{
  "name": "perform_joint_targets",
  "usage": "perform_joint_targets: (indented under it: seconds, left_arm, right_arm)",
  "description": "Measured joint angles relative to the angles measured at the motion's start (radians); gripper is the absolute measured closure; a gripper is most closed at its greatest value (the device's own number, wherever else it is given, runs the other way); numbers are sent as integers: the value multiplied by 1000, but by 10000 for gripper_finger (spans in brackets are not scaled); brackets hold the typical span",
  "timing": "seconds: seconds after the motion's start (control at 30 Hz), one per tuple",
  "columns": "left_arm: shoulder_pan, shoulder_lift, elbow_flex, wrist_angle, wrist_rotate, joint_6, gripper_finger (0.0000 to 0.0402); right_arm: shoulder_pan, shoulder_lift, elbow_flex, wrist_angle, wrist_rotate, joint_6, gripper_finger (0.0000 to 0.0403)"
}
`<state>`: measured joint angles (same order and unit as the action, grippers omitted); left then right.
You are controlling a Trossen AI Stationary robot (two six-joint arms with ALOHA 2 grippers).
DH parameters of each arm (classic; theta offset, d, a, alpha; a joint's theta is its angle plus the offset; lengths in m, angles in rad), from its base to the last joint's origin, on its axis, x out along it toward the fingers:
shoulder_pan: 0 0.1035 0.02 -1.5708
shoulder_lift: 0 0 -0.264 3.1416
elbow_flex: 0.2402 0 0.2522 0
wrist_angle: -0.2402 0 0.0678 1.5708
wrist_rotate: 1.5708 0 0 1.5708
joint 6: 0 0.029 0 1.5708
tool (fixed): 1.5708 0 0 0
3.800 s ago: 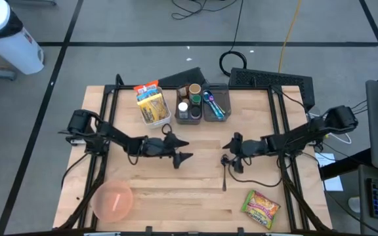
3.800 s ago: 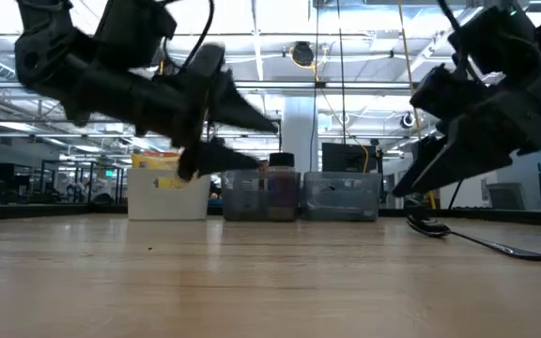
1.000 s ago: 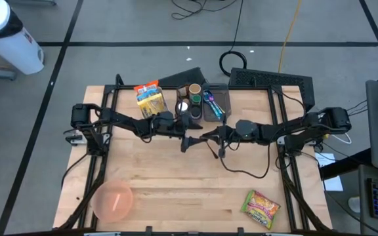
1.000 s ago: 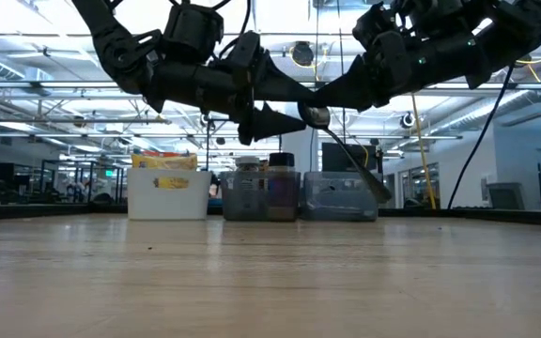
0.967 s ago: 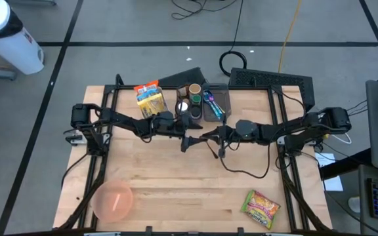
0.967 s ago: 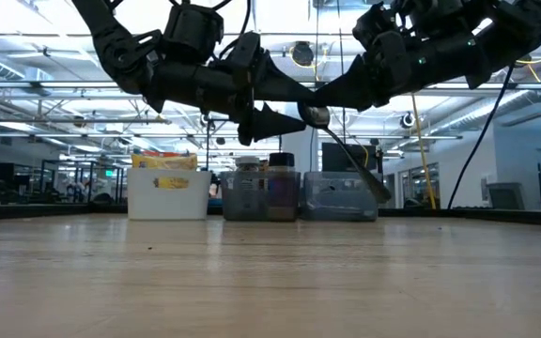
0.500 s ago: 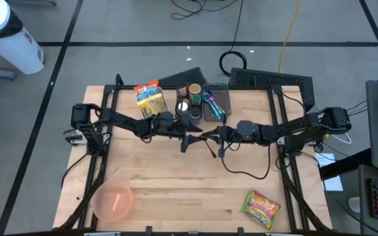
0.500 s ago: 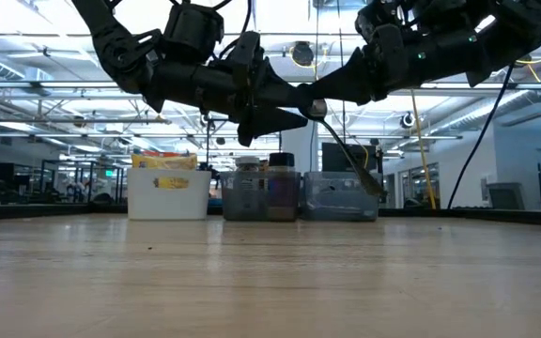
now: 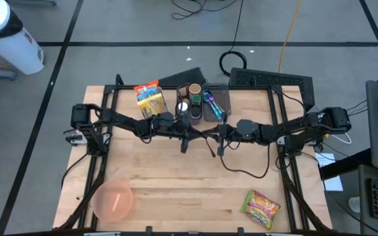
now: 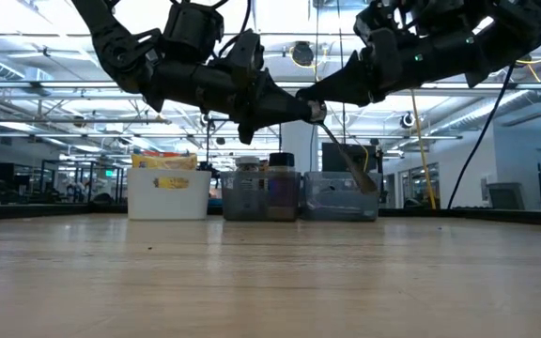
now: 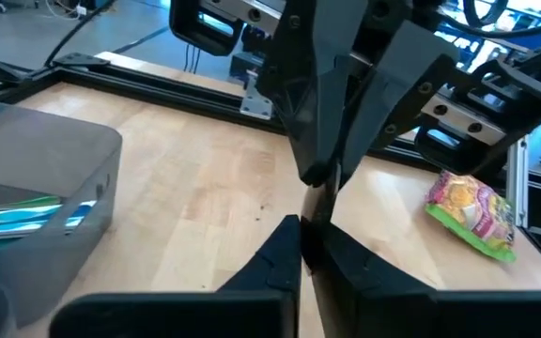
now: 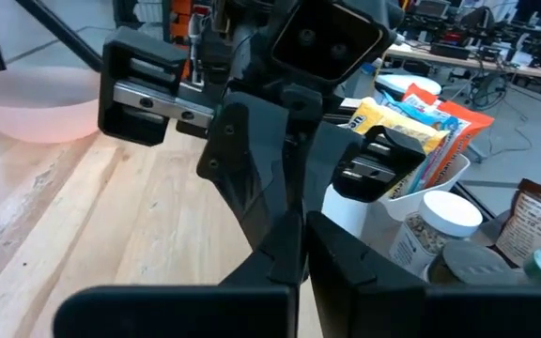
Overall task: Pick & Place Food Item
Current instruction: Put the black spoon into the right black bin
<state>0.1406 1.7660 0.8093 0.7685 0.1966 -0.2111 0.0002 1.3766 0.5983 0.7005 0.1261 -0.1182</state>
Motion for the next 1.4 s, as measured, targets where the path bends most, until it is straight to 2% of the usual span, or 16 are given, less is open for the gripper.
perform_joint_targets:
  seconds: [0.23, 0.47, 0.7, 0.77, 0.93, 1.17, 1.27, 1.4]
  left_arm:
    - [-1, 0, 0, -1, -5, 10, 394]
    - [3, 0, 0, -5, -34, 16, 395]
    - [29, 1, 0, 7, -117, -7, 396]
    - [42, 1, 0, 32, -120, -12, 398]
    - [80, -9, 0, 130, -128, -19, 397]
    - [104, -45, 0, 236, -291, -20, 398]
    - [104, -45, 17, 241, -329, -30, 396]
    - [88, -46, 62, 203, -339, -44, 398]
  right_arm:
    - [1, 0, 0, -1, -17, 5, 360]
    - [3, 0, 0, 52, 22, -12, 262]
    - [3, 0, 0, 163, 38, -129, 171]
    - [9, 0, 0, 171, 93, -172, 154]
    - [60, 0, 0, 167, 335, -290, 132]
    - [121, 0, 0, 170, 638, -296, 134]
    - [123, 0, 0, 170, 714, -294, 141]
    - [104, 11, 0, 172, 736, -317, 147]
